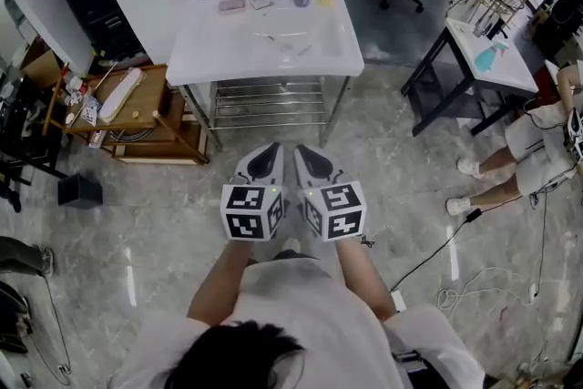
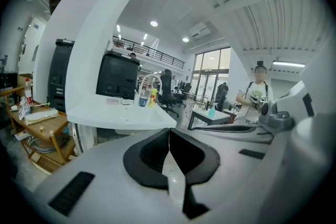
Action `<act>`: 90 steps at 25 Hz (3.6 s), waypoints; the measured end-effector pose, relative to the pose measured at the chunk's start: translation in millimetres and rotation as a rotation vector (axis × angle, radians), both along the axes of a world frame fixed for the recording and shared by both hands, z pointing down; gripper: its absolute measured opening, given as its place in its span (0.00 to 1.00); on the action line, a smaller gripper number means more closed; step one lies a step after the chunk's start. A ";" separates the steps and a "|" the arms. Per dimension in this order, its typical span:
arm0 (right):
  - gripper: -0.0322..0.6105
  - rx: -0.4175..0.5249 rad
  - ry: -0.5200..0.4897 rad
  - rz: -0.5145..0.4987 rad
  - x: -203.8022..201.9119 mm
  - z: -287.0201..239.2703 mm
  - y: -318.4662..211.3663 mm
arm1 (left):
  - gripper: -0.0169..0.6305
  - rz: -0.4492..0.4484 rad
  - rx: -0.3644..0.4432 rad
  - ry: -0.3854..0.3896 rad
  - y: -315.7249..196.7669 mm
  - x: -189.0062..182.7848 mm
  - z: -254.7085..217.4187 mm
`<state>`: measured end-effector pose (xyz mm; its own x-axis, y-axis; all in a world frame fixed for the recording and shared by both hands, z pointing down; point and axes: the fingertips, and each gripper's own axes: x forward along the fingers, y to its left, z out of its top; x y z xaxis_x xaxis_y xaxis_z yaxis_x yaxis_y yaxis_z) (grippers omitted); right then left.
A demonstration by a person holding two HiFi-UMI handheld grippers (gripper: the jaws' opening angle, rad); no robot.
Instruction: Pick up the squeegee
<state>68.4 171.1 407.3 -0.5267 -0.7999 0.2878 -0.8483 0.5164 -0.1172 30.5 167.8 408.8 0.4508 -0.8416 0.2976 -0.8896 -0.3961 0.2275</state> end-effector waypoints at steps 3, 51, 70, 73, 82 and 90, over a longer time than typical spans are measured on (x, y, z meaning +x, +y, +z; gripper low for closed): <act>0.09 -0.006 0.000 -0.006 5.9 2.4 -8.3 | 0.07 -0.004 -0.008 -0.003 -7.7 5.7 2.7; 0.09 -0.092 -0.006 0.011 -13.1 31.4 -149.8 | 0.06 -0.008 -0.081 0.051 -158.2 -14.1 31.1; 0.09 -0.153 0.017 0.073 -48.5 37.4 -269.7 | 0.07 0.045 -0.115 0.037 -278.0 -54.6 34.5; 0.09 -0.163 0.020 0.092 -54.1 39.7 -286.0 | 0.07 0.056 -0.121 0.040 -297.9 -60.9 35.5; 0.09 -0.229 0.014 0.100 -71.7 53.5 -324.0 | 0.07 0.124 -0.133 0.029 -341.1 -67.1 41.8; 0.09 -0.265 0.015 0.158 -73.9 60.3 -351.2 | 0.07 0.152 -0.137 0.018 -373.3 -74.4 48.9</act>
